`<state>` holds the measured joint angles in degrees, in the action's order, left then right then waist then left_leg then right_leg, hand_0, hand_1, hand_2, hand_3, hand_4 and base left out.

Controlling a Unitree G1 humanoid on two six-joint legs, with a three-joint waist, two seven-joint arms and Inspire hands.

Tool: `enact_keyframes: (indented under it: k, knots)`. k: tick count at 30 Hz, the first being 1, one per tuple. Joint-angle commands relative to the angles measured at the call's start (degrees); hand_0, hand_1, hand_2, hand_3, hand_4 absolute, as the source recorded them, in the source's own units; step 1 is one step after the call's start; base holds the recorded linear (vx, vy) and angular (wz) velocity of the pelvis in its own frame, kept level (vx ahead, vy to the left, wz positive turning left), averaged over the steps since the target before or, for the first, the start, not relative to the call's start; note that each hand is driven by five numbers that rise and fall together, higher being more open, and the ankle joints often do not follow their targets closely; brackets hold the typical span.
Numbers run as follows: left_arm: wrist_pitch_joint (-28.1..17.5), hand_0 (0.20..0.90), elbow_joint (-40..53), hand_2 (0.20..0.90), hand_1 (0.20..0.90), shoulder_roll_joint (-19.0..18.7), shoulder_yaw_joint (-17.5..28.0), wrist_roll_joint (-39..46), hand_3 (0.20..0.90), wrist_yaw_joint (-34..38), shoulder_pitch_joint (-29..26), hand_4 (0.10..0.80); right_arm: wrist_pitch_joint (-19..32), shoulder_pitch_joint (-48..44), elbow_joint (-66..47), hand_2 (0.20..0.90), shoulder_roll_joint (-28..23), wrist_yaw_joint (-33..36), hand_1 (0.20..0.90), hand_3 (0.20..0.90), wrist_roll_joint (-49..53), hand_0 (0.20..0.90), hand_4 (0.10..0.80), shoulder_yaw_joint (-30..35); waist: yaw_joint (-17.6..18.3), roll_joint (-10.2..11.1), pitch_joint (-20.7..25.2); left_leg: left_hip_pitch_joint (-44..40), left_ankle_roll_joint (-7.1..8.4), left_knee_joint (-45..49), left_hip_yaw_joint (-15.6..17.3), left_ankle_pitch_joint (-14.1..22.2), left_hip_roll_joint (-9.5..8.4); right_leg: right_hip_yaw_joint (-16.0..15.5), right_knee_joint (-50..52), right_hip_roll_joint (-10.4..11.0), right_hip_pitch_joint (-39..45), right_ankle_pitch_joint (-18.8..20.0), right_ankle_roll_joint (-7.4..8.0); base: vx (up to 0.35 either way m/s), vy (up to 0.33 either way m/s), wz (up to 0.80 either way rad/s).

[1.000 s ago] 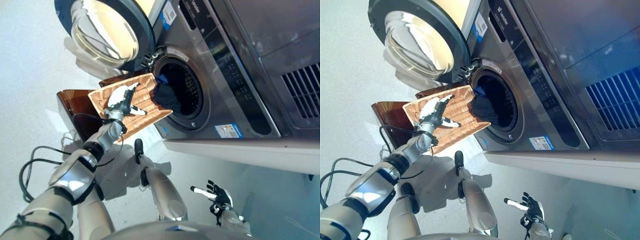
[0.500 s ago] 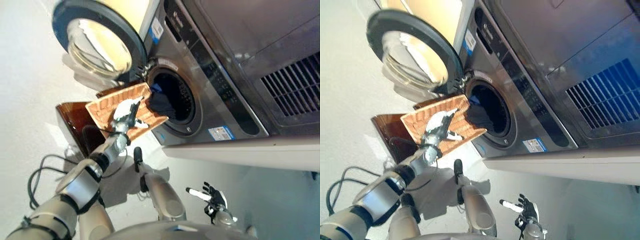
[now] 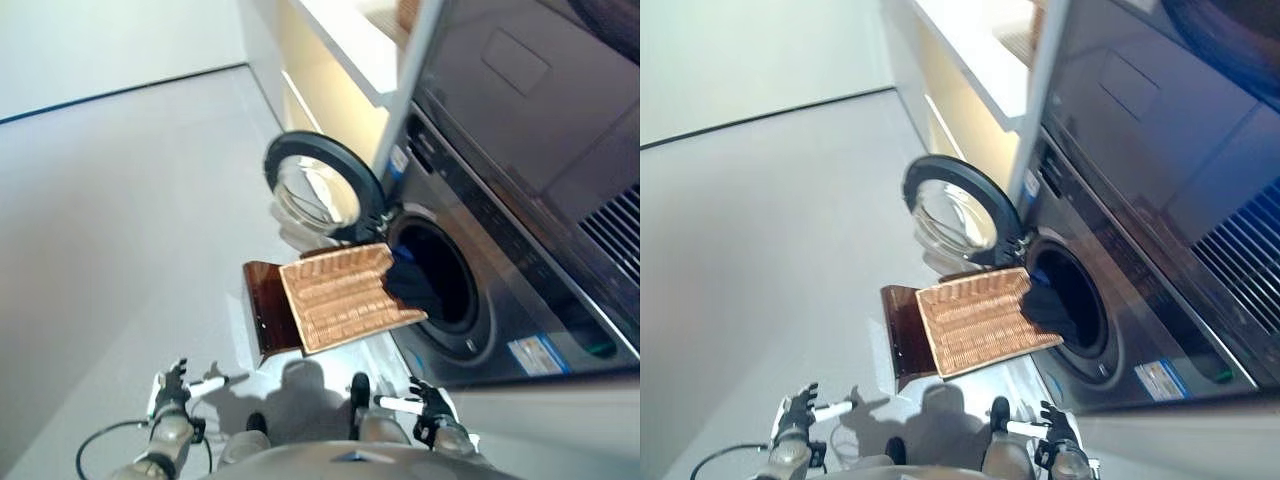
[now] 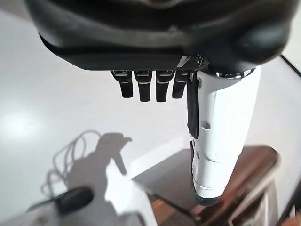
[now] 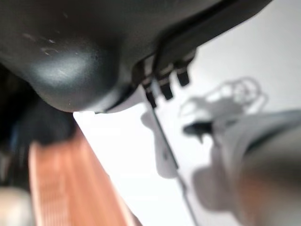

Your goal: Pick up the clothes and place them into the washing machine

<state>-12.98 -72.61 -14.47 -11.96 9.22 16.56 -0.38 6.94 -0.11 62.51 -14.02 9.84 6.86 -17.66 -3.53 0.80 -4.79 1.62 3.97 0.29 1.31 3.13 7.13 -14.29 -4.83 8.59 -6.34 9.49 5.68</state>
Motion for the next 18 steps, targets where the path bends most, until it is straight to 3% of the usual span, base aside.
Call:
enact_keyframes:
  k: [1,3,7,12,13,18]
  knots:
    - [-2.6,0.9,-0.1,0.9,0.9,-1.7,0.7,-0.8,0.9,-1.8,-2.7,0.8,3.2,-5.6,-9.3,0.9,-4.3,0.6,0.9,0.9,-4.8,0.9,0.8,-0.2,-1.9,2.6,0.7,4.9,1.26,-2.5,-2.8,-7.2,-1.47,-2.4,2.0,2.2,2.6,-4.3,2.89,0.07,-0.046,0.94]
    - [-2.8,0.9,0.8,0.9,0.9,-2.8,2.3,-1.0,0.9,-3.1,-0.1,0.8,2.8,-9.5,-12.2,0.9,-6.9,0.9,0.9,0.9,-10.5,0.9,0.8,-2.9,-4.7,3.0,0.7,5.6,1.2,-2.6,-5.3,-7.6,-1.87,-5.2,1.9,2.6,4.1,-4.7,3.0,0.054,-0.031,0.82]
    - [-2.7,0.9,1.6,0.9,0.9,-4.0,4.4,-1.9,0.9,-4.5,3.5,0.8,1.3,-14.8,-15.7,0.9,-11.3,2.1,0.9,0.9,-21.2,0.9,0.8,-5.5,-7.8,4.4,0.5,6.2,0.98,-2.6,-7.8,-7.6,-2.6,-7.9,2.2,3.0,5.6,-5.3,3.2,0.036,-0.013,0.61]
    - [-1.9,0.9,1.2,0.9,0.9,-5.0,5.0,-1.9,0.9,-5.3,3.6,0.8,-1.6,-26.6,-6.4,0.9,-13.5,5.3,0.9,0.9,-30.9,0.9,0.8,-10.8,-11.1,5.9,-1.3,7.6,0.7,-2.2,-9.8,-7.9,-3.56,-9.9,3.8,3.5,5.5,-5.8,3.23,-0.044,-0.005,0.31]
    - [-1.6,0.9,1.8,0.9,0.9,-4.9,4.5,-1.8,0.9,-5.6,2.9,0.8,-2.8,-30.6,2.8,0.9,-13.9,6.2,0.9,0.9,-33.6,0.9,0.8,-13.6,-12.9,6.2,-2.7,8.7,0.76,-2.0,-10.8,-8.1,-4.14,-10.7,4.1,3.7,5.2,-5.6,3.2,-0.094,-0.009,0.3]
    - [-1.9,0.9,7.2,0.9,0.9,-4.4,4.1,3.2,0.9,-5.2,0.0,0.8,-6.2,-38.5,12.4,0.9,-16.6,8.3,0.9,0.9,-39.9,0.9,0.8,-18.9,-15.0,5.8,-6.5,13.1,0.88,-0.7,-12.0,-8.7,-4.94,-11.4,4.7,4.2,2.2,-5.0,3.26,-0.164,0.016,0.33]
